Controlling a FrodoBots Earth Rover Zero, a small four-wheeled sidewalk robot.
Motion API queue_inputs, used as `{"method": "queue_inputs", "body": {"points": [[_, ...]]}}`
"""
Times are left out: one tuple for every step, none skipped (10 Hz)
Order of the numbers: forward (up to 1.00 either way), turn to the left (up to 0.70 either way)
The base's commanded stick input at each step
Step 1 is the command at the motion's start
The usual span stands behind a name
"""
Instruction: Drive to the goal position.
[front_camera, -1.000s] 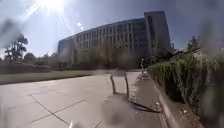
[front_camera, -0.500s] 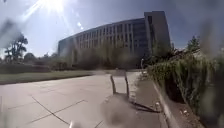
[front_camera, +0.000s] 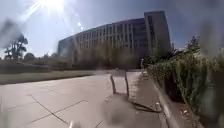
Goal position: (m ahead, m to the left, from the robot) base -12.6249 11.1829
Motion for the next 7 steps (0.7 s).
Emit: {"method": "queue_inputs", "body": {"points": [[0.05,0.0],[0.05,0.0],[0.05,0.0],[0.05,0.0],[0.05,0.0],[0.05,0.0],[0.05,0.0]]}}
